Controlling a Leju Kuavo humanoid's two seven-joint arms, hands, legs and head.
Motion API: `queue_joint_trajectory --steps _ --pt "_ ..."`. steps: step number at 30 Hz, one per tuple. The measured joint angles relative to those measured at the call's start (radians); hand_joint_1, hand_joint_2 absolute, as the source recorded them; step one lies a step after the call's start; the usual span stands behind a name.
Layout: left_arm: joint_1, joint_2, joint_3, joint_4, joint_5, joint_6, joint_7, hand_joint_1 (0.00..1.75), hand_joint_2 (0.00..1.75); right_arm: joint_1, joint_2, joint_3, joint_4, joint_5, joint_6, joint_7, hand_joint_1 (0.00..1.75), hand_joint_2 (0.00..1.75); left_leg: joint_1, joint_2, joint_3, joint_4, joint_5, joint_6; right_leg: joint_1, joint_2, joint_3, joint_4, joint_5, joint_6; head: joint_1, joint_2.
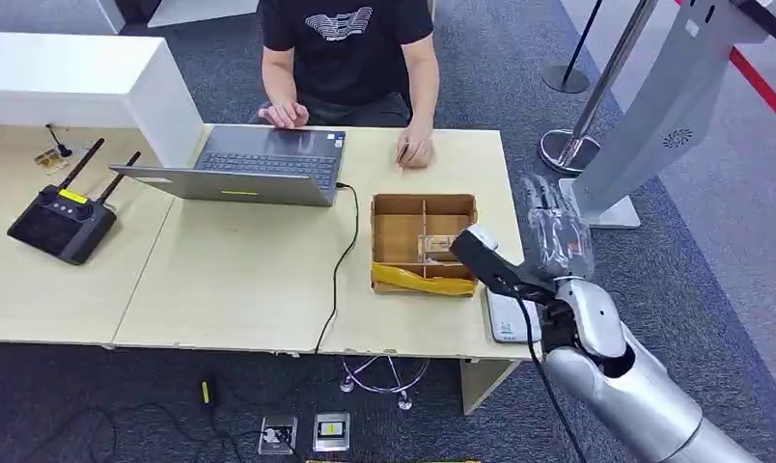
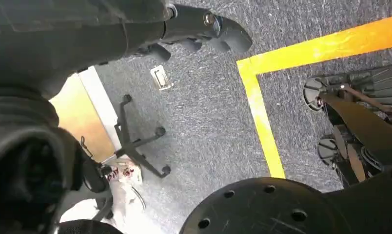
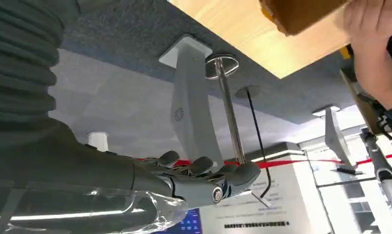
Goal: Pass the card to the sensor for recognition and then transmit it.
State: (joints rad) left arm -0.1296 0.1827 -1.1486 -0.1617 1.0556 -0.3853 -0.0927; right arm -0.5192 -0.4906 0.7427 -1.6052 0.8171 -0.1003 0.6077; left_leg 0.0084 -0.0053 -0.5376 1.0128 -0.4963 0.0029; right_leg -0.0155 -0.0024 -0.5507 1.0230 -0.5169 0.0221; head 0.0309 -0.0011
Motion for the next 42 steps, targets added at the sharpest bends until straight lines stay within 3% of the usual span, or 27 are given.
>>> queue_joint_trajectory --steps 11,19,42 --pt "0.001 0.0 0.0 0.0 0.003 0.0 0.0 0.0 0.0 0.059 0.003 0.013 -0.045 0.019 0.003 -0.021 0.0 1.75 0.0 0.0 -0.001 0.0 0.0 0.0 0.0 0.0 0.0 0.0 0.0 0.0 0.0 0.0" --pt "-0.001 -0.001 0.0 0.0 0.003 0.0 0.0 0.0 0.0 0.041 0.052 0.045 0.012 0.061 -0.006 -0.061 0.0 1.75 0.0 0.0 -0.001 0.0 0.0 0.0 0.0 -0.001 0.0 0.0 0.0 0.0 0.0 0.0" --pt "-0.002 -0.003 0.001 0.0 0.034 0.0 0.002 0.0 0.0 0.012 0.153 0.103 0.154 0.07 -0.056 -0.08 0.0 1.75 0.0 -0.001 -0.001 0.0 0.0 0.0 0.0 -0.001 0.0 0.0 0.0 0.0 0.0 0.0"
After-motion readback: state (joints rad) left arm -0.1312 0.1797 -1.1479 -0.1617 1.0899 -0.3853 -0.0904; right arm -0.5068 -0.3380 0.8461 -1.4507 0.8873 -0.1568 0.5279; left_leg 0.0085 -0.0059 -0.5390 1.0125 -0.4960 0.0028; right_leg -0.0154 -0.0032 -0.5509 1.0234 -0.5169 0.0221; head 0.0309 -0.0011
